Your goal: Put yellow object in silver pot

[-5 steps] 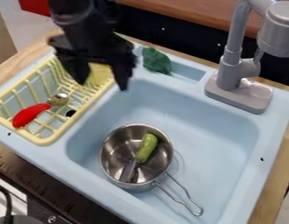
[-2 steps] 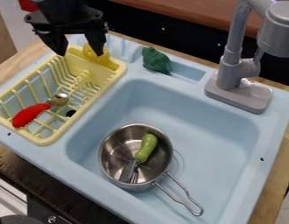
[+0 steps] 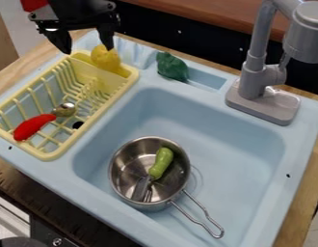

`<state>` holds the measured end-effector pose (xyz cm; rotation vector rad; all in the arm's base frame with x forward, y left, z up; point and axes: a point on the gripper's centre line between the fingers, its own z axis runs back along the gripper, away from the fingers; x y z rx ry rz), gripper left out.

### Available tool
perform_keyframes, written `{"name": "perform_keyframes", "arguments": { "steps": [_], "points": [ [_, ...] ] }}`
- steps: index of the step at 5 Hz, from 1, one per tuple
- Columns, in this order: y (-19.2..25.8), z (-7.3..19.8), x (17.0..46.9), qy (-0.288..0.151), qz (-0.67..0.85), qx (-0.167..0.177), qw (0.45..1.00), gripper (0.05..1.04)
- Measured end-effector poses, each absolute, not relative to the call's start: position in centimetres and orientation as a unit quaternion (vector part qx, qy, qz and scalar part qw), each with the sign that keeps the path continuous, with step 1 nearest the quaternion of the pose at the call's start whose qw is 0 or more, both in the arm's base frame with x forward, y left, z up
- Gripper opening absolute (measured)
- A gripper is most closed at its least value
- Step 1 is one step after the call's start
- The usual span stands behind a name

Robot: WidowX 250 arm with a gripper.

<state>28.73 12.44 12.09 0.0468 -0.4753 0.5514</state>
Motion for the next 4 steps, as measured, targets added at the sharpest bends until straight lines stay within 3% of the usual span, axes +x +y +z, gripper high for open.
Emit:
{"name": "perform_keyframes", "arguments": {
  "steps": [4],
  "points": [
    [12.4,9.4,30.7,-0.231,0.332,0.082,0.911,0.999]
  ]
}}
